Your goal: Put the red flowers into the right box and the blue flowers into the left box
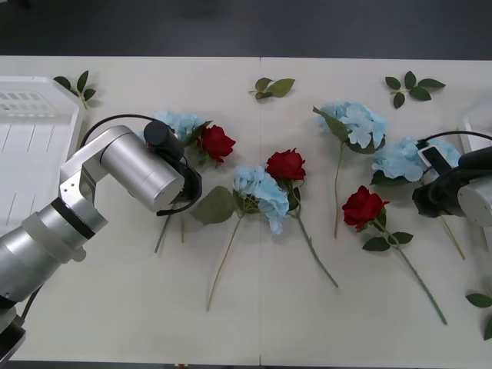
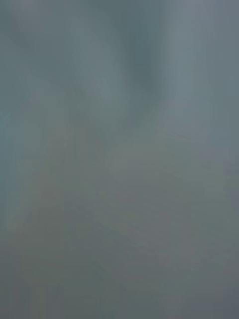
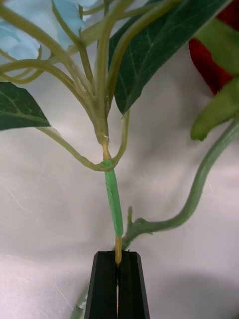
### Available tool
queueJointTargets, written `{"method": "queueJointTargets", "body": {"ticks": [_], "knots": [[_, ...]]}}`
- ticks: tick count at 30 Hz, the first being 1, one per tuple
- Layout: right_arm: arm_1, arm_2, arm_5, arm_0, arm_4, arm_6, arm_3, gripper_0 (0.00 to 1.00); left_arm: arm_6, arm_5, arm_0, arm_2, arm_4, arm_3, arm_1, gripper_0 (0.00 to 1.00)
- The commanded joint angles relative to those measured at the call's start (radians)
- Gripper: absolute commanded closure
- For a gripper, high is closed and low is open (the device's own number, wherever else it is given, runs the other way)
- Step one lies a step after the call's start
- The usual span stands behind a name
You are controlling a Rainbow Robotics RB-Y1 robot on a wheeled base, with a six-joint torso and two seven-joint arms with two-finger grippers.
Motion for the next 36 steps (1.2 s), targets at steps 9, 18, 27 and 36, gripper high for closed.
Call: {"method": "queueJointTargets", "body": {"ticks": [9,18,27,36], "knots": [[-0.015,-0.039,-0.047,-0.008,-0.094,-0.016,-0.007,1.0,-0.023,0.241,-0.022,0.101,-0.01,-0.334,0.097,1.0],[-0.12,-0.111,-0.048,-0.008,-0.464,0.191,-0.025,1.0,-0.222,0.333,0.079,0.385,0.145,-0.526,0.204,1.0],[-0.18,-0.152,-0.042,-0.008,-1.059,0.526,-0.024,1.0,-0.475,0.414,0.11,0.641,0.286,-0.493,0.333,1.0],[-0.167,-0.177,0.027,-0.013,-1.498,0.829,-0.025,1.0,-0.77,0.322,0.104,0.797,0.406,-0.19,0.46,1.0]]}}
